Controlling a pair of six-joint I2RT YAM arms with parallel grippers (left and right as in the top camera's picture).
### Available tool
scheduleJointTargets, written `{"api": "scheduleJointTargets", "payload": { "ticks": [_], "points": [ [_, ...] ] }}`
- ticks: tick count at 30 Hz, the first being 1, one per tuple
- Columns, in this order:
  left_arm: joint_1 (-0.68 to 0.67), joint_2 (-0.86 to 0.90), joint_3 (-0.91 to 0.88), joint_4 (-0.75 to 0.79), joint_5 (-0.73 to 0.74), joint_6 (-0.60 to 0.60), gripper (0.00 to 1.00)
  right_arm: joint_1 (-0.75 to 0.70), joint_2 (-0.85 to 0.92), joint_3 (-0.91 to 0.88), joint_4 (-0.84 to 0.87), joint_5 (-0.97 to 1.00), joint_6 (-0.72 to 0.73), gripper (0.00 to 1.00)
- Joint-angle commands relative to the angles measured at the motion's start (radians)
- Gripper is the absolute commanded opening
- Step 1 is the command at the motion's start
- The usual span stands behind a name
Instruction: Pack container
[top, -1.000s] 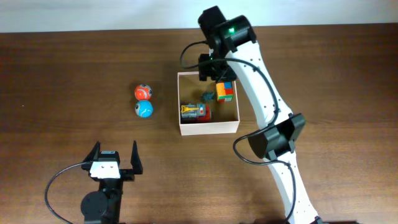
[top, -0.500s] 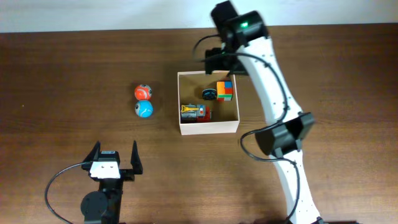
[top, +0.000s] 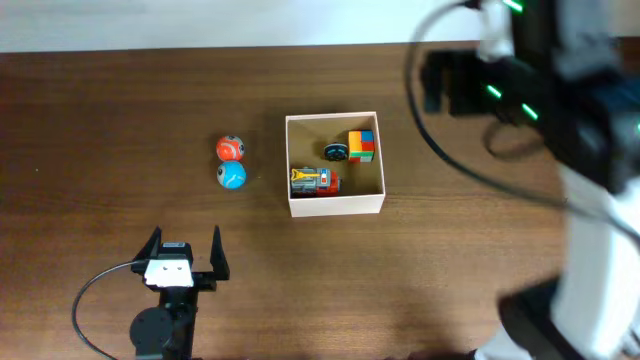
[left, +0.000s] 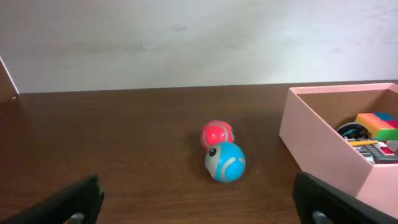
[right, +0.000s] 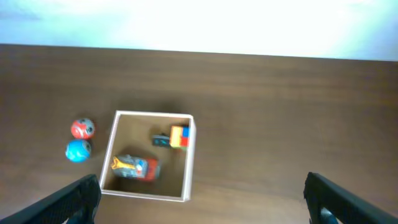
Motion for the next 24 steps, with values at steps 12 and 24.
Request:
{"api": "scheduleJointTargets", "payload": {
  "ticks": [12, 24],
  "points": [
    [0.006, -0.009, -0.004, -0.005, -0.004, 0.015, 0.99, 0.003, -0.641, -1.051, 0.127, 0.201, 0.138, 0.99],
    [0.006, -0.009, -0.004, -0.005, -0.004, 0.015, 0.99, -0.23, -0.777, -1.318, 0.255, 0.034, -0.037, 0.99]
  ]
}}
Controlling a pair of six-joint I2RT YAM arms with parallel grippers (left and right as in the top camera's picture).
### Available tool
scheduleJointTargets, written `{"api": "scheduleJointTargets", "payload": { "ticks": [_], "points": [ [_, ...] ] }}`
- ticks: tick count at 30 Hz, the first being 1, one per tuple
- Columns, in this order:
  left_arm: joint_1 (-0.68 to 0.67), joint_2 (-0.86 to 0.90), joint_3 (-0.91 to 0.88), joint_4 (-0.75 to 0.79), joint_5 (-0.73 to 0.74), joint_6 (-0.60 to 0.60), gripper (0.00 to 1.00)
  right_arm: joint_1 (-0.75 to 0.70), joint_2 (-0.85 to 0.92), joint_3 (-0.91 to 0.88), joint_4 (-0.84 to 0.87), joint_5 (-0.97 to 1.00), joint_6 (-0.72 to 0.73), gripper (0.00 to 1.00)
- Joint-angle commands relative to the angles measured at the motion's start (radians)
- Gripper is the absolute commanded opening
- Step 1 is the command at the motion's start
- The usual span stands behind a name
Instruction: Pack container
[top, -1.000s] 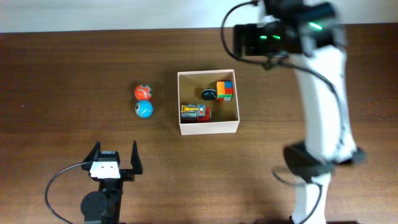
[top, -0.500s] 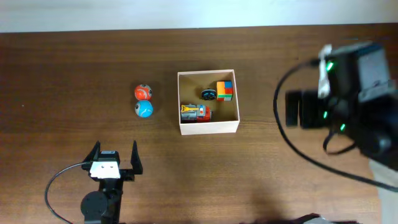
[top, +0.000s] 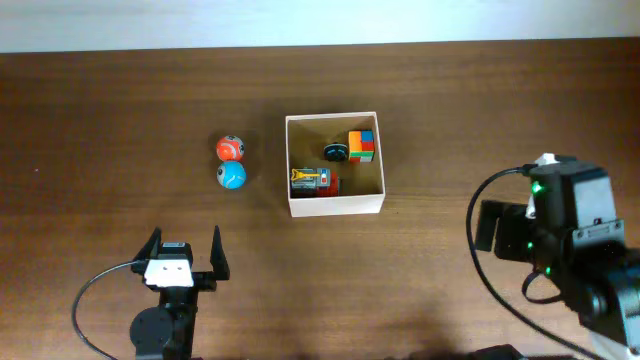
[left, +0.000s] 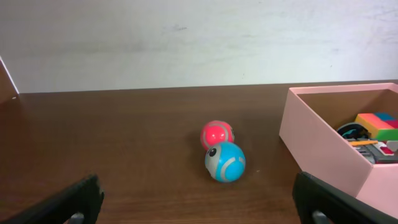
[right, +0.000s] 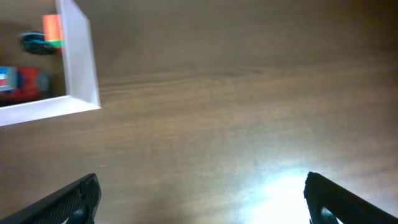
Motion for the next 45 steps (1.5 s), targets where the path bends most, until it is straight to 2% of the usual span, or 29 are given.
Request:
{"api": "scheduleJointTargets", "payload": {
  "ticks": [1, 8, 14, 26, 45],
  "points": [
    [0.006, -0.009, -0.004, -0.004, -0.004, 0.015, 0.99, -0.113, 0.007, -0.018, 0.007, -0.137, -0.143, 0.99],
    [0.006, -0.009, -0.004, -0.004, -0.004, 0.015, 0.99, -0.32, 0.006, -0.024, 0.019, -0.346, -0.303, 0.99],
    [0.006, -0.009, -0.004, -0.005, -0.004, 0.015, 0.99, -0.404, 0.012, -0.026, 0.016, -0.336, -0.295, 0.99],
    [0.006, -0.009, -0.004, -0.004, -0.004, 0.015, 0.99, -0.409, 0.085, -0.026, 0.017, -0.307, -0.295, 0.99],
    [0.006, -0.009, -0.004, -0.004, -0.004, 0.015, 0.99, -0.409, 0.35, -0.026, 0.017, -0.307, -0.295, 0.99]
  ]
}}
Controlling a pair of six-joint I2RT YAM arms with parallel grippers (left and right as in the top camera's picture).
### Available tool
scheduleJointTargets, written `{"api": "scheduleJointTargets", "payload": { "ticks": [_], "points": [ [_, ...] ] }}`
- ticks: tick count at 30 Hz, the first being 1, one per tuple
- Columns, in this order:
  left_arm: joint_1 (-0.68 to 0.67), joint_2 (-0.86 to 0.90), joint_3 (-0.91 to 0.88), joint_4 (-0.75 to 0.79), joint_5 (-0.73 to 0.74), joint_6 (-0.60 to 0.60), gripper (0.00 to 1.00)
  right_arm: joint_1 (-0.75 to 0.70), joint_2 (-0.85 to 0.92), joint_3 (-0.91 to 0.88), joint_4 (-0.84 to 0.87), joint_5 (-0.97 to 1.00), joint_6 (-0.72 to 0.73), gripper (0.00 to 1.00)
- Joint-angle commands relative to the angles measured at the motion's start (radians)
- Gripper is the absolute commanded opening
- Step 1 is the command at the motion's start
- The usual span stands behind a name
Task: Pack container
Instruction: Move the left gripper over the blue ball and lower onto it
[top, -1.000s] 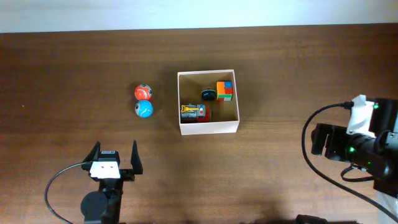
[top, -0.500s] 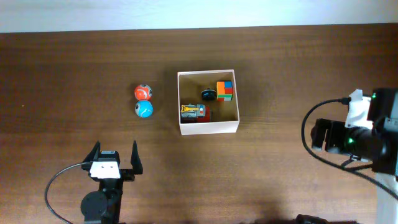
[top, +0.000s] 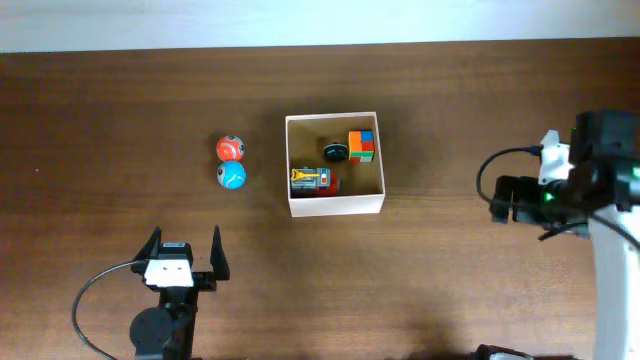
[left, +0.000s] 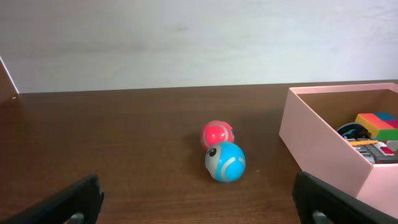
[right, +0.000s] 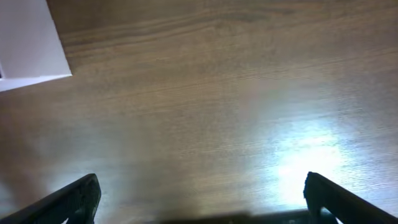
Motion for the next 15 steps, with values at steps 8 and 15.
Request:
{"api": "scheduleJointTargets", "payload": {
  "ticks": [8, 15],
  "points": [
    [0.006, -0.009, -0.004, 0.007, -0.041, 0.018, 0.99, -0.01, 0.121, -0.005, 0.002, 0.013, -0.006, 0.99],
    [0.006, -0.009, -0.003, 0.169, 0.038, 0.018, 0.99, -0.01, 0.122, -0.002, 0.003, 0.067, -0.006, 0.99]
  ]
}}
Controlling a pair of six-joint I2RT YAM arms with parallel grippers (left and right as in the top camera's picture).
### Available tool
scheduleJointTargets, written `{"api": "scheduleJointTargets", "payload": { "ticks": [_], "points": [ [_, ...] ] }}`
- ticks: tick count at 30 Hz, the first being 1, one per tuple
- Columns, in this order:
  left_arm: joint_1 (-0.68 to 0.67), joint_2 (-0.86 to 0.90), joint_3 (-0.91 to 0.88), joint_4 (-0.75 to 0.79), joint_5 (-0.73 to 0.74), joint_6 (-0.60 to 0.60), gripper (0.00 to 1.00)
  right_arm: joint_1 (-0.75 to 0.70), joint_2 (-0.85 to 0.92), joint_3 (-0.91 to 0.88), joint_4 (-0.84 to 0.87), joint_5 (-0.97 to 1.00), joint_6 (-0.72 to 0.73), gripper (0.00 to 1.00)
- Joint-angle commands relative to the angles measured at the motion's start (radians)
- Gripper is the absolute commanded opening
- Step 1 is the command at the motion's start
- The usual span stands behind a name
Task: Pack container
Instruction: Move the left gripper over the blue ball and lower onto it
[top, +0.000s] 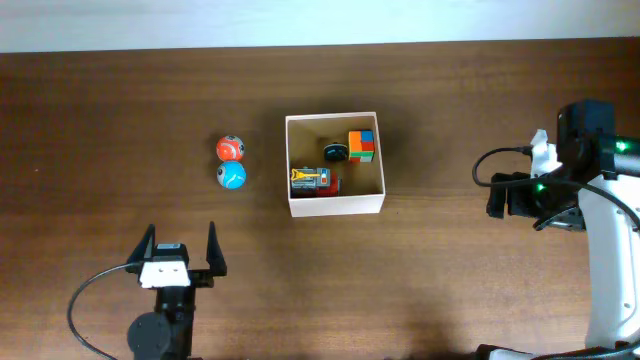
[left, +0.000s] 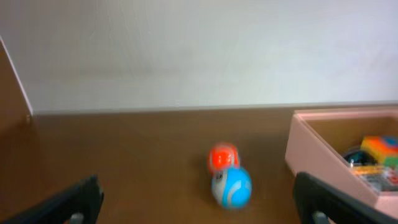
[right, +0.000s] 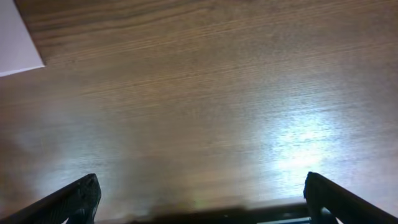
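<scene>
The white open box (top: 336, 207) stands mid-table and holds a toy truck (top: 314, 181), a colourful cube (top: 361, 145) and a small dark piece (top: 335, 151). Left of it lie a red ball (top: 230, 148) and a blue ball (top: 231, 176), touching; the left wrist view shows the blue ball (left: 231, 185) in front of the red ball (left: 222, 158), with the box (left: 323, 138) at right. My left gripper (top: 180, 240) is open and empty, well short of the balls. My right gripper (top: 497, 197) is open and empty over bare wood, right of the box.
Dark wooden table (top: 120, 90) with a pale wall behind it (left: 186, 50). In the right wrist view only a corner of the box (right: 18, 43) shows at top left, above bare wood with a bright glare patch (right: 298, 140).
The left wrist view is now blurred and shows more wall, with the balls lower in frame; the left gripper has shifted slightly left. The right gripper has shifted a little further from the box.
The right arm was first high over the back right, its camera seeing the whole box. Then it was low at the front right, then beside the box's right side, where it remains. The left gripper stayed still until now. Balls and box contents have not moved.
</scene>
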Motion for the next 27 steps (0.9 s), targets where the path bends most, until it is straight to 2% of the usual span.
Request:
{"api": "scheduleJointTargets", "payload": {
  "ticks": [1, 4, 8, 13, 15, 19, 22, 23, 24, 27],
  "points": [
    [0.006, -0.009, -0.001, 0.104, 0.089, 0.016, 0.99, -0.01, 0.0, -0.002, 0.003, 0.035, -0.003, 0.99],
    [0.006, -0.005, 0.035, 0.112, 0.142, 0.016, 0.99, -0.01, 0.0, -0.002, 0.004, 0.035, -0.003, 0.99],
    [0.006, 0.064, 0.174, -0.026, 0.177, 0.056, 0.99, -0.01, 0.0, -0.002, 0.008, 0.035, -0.002, 0.99],
    [0.006, 0.324, 0.503, -0.205, 0.178, 0.084, 0.99, -0.01, 0.0, -0.002, 0.008, 0.035, -0.002, 0.99],
    [0.006, 0.436, 0.632, -0.241, 0.228, 0.084, 0.99, -0.01, 0.0, -0.002, 0.008, 0.035, -0.002, 0.99],
    [0.006, 0.597, 0.771, -0.237, 0.347, 0.103, 0.99, -0.01, 0.0, -0.002, 0.008, 0.035, -0.002, 0.98],
    [0.006, 0.71, 0.844, -0.262, 0.351, 0.116, 0.99, -0.01, 0.0, -0.002, 0.008, 0.035, -0.002, 0.99],
    [0.006, 0.76, 0.888, -0.302, 0.327, 0.091, 0.99, -0.01, 0.0, -0.002, 0.008, 0.035, -0.002, 0.99],
    [0.006, 0.885, 1.018, -0.431, 0.283, 0.048, 0.99, -0.01, 0.0, -0.002, 0.008, 0.035, -0.002, 0.99],
    [0.006, 1.106, 1.279, -0.7, 0.277, 0.05, 0.99, -0.01, 0.0, -0.002, 0.008, 0.035, -0.002, 0.99]
  ]
}}
